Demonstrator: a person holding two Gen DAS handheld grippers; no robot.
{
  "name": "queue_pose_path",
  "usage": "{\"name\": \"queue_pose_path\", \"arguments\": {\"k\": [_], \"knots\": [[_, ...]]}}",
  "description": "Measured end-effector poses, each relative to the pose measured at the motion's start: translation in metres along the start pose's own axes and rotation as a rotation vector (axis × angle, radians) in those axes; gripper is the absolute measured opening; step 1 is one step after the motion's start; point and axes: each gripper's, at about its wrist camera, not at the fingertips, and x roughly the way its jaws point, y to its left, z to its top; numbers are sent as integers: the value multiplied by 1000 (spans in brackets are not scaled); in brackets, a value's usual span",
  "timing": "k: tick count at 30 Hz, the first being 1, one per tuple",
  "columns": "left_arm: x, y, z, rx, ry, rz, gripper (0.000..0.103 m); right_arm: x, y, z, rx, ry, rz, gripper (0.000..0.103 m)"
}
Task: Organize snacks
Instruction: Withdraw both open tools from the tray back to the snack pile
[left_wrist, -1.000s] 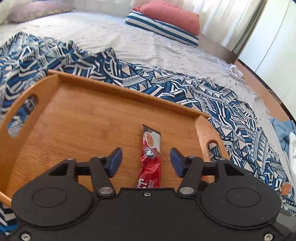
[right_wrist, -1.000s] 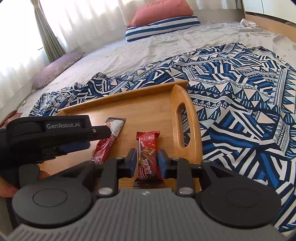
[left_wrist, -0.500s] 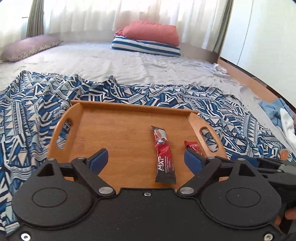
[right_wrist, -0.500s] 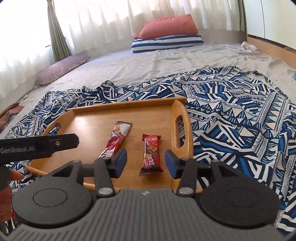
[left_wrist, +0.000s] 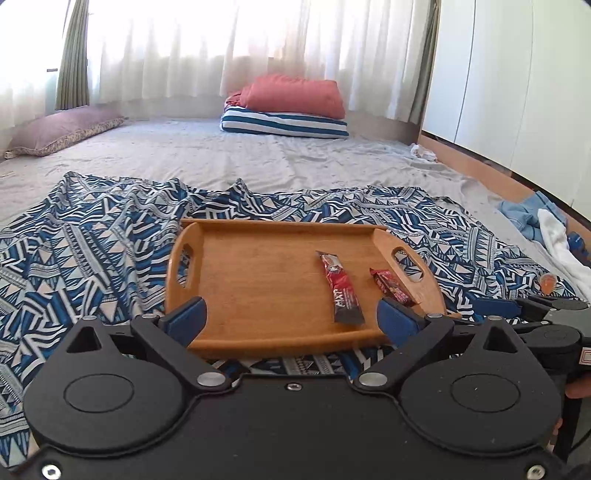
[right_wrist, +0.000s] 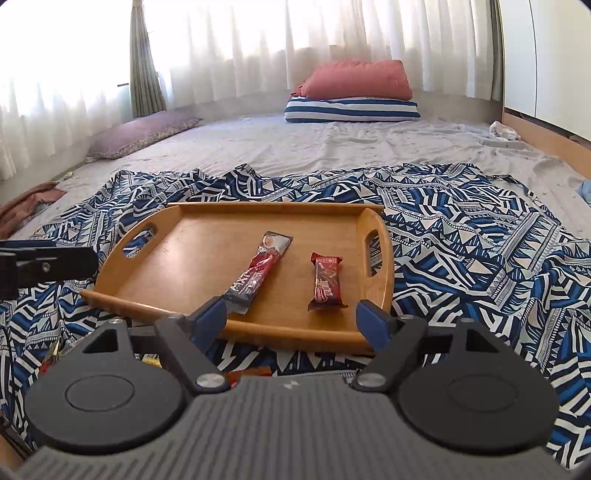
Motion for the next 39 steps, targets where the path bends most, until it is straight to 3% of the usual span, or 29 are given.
{"name": "queue_pose_path", "arguments": {"k": [13, 26, 30, 34, 39], "knots": [[-54, 29, -41, 21, -41, 76, 102, -14, 21, -33, -89, 6, -44, 89], [-31, 55, -97, -48, 53, 188, 101, -9, 25, -59, -103, 10, -97, 89], [-21, 68, -104, -125, 119, 185, 68, -13, 27, -63, -109, 0, -103, 89], [-16, 78, -109, -198, 156, 169, 45, -15, 33, -70, -127, -7, -103, 89], [-13, 77, -109, -201, 152, 168, 43, -14, 44, -76, -170, -21, -127, 90]]}}
